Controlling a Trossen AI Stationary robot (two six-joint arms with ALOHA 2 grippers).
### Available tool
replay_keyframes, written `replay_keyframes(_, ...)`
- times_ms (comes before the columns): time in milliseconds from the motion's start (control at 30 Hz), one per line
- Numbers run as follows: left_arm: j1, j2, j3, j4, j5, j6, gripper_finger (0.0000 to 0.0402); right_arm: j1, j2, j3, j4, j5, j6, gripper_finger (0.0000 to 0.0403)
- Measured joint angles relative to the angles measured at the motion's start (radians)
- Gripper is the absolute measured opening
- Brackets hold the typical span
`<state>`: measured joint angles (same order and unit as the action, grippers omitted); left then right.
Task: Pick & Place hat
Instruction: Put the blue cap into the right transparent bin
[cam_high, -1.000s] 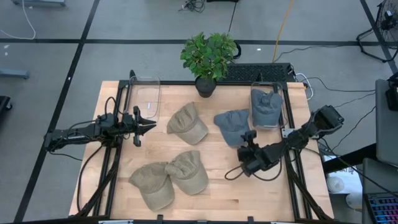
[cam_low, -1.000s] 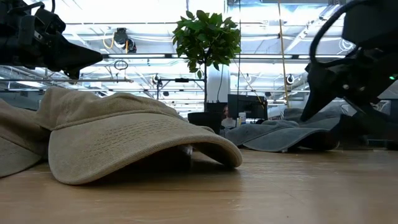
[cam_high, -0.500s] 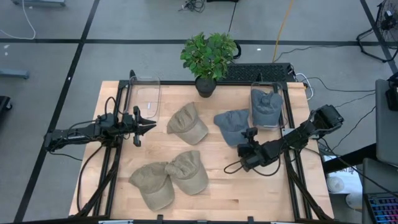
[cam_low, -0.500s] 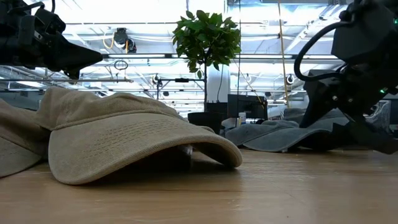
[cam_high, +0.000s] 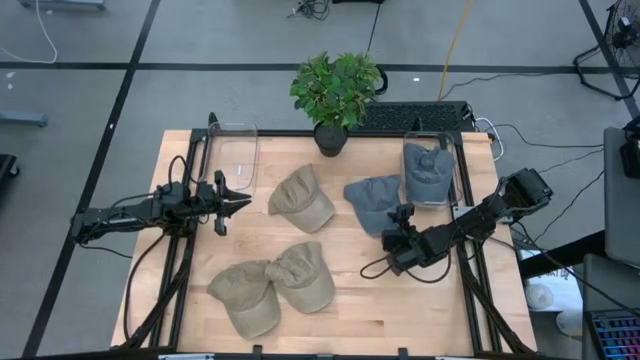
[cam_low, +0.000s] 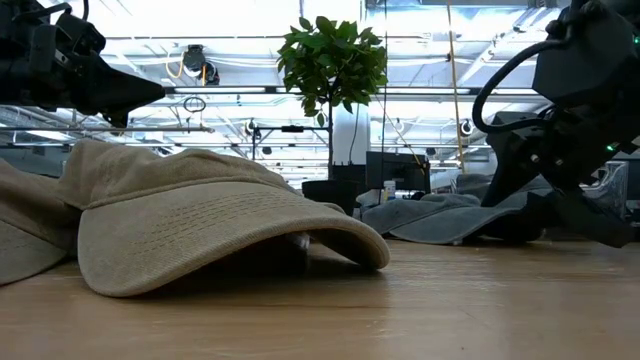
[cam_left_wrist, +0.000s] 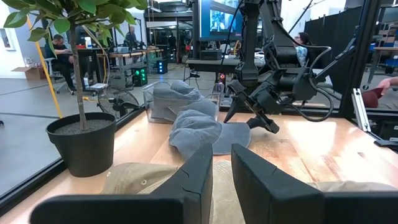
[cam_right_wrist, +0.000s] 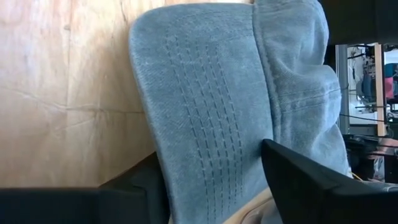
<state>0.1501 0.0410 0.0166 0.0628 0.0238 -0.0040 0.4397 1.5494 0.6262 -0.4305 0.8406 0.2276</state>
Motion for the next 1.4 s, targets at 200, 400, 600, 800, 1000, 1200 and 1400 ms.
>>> replay_keyframes(200,0.000,0.000,0.000,0.000,0.000,0.000,0.0067,0.000,0.000,0.000,0.006,-0.003,0.000,0.0188)
replay_keyframes(400,0.000,0.000,0.000,0.000,0.000,0.000,0.0067,0.000,0.000,-0.001,0.024,-0.004,0.000,0.0184)
replay_keyframes(600,0.000,0.000,0.000,0.000,0.000,0.000,0.0067,0.000,0.000,-0.001,0.073,-0.007,0.000,0.0190)
replay_keyframes(800,0.000,0.000,0.000,0.000,0.000,0.000,0.0067,0.000,0.000,-0.001,0.079,-0.008,-0.002,0.0192)
replay_keyframes(1000,0.000,0.000,0.000,0.000,0.000,0.000,0.0067,0.001,0.000,-0.001,0.096,-0.011,-0.003,0.0207)
replay_keyframes(1200,0.000,0.000,0.000,0.000,0.000,0.000,0.0067,0.017,0.000,-0.001,0.132,-0.034,-0.005,0.0229)
replay_keyframes(1400,0.000,0.000,0.000,0.000,0.000,0.000,0.0067,0.041,0.000,-0.001,0.134,-0.035,-0.009,0.0250)
